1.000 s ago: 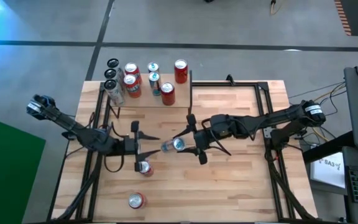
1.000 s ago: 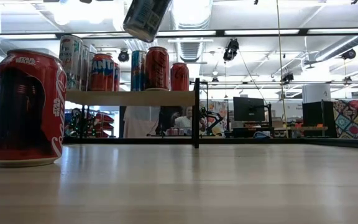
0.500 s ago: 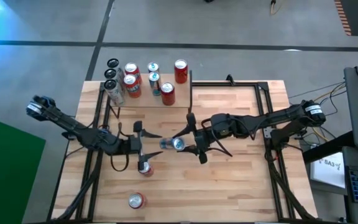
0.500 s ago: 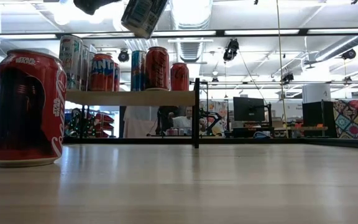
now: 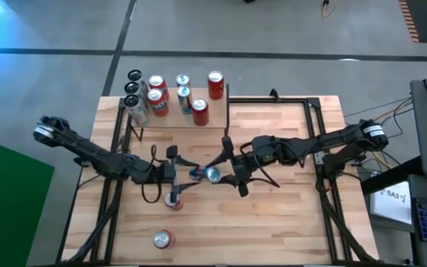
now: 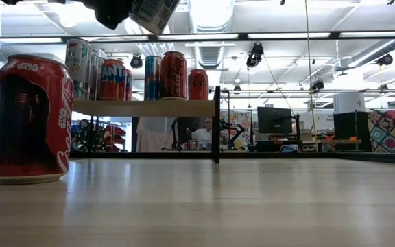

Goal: Place canned beverage on shelf
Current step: Put the blue soda can on the shelf aligned with the other blue soda cans

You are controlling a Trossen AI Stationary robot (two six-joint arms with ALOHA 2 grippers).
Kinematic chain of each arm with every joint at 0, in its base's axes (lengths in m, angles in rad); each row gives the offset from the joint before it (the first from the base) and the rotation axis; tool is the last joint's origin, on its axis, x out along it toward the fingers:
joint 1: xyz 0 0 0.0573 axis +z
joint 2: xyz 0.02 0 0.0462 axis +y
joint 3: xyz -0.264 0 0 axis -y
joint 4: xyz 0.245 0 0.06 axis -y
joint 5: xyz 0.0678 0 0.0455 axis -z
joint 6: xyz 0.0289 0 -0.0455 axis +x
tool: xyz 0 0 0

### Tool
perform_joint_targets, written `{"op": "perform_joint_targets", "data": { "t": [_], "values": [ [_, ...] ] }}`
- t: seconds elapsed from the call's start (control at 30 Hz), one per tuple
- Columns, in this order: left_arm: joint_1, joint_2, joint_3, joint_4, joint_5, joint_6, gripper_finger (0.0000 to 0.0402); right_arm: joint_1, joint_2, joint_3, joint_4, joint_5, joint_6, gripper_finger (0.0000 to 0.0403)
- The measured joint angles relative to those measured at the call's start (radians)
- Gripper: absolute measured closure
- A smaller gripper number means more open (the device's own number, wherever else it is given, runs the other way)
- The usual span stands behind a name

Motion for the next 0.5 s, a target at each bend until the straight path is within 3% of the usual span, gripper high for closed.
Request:
{"op": "perform_joint_targets", "data": {
  "t": [0.33, 0.5],
  "values": [
    [0.013, 0.053, 0.001, 0.060, 0.034, 0.034, 0.0144, 0.000, 0.014, -0.001, 0.041, -0.053, 0.006, 0.0177],
    [0.014, 0.049, 0.001, 0.061, 0.031, 0.053, 0.0182, 0.000, 0.014, -0.001, 0.038, -0.050, 0.003, 0.0176]
  ]
}}
